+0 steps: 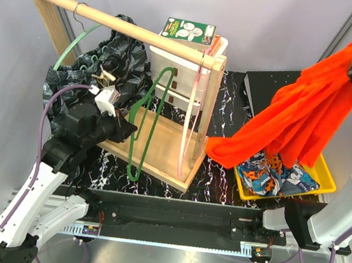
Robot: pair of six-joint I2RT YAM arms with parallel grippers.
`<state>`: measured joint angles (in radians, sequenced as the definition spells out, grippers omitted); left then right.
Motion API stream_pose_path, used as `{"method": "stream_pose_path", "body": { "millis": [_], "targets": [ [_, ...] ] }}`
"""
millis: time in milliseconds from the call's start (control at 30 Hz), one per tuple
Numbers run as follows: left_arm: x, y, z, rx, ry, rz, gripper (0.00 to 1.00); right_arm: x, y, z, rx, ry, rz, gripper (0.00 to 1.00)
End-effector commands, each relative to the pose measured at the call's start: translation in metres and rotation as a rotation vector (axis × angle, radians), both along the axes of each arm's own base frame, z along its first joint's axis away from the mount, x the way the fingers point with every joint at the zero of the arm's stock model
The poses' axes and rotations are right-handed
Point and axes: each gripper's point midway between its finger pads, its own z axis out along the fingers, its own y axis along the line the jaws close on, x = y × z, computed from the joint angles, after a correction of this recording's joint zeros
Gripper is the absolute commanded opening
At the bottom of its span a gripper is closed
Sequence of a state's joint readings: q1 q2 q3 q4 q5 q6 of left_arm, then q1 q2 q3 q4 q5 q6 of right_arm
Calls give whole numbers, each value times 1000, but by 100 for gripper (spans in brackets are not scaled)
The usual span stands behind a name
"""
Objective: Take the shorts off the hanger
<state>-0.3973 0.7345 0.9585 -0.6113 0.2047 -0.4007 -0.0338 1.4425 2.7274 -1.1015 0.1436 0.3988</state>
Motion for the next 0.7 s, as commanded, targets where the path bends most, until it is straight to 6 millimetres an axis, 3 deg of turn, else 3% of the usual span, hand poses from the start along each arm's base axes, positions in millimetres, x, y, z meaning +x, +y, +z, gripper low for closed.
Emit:
{"method": "stream_pose_path", "body": {
  "millis": [0,133,233,567,633,667],
  "targets": [
    [2,1,25,-35,-59,19,0,-53,-41,66,-102,-251,-251,0],
    [2,-2,32,-56,-60,13,0,-74,-57,83,-134,-311,-361,0],
    [0,-3,38,-68,-61,8,0,-75,-64,86,-158,-314,-410,0],
    [-11,1,51,-72,-75,4,0,-23,-71,79,-182,-255,-440,0],
    [-14,5,52,-69,-83,13,0,-20,-71,75,-178,-242,-432,0],
    [-13,6,53,-66,-87,21,0,-9,-70,65,-177,-205,-422,0]
  ]
}}
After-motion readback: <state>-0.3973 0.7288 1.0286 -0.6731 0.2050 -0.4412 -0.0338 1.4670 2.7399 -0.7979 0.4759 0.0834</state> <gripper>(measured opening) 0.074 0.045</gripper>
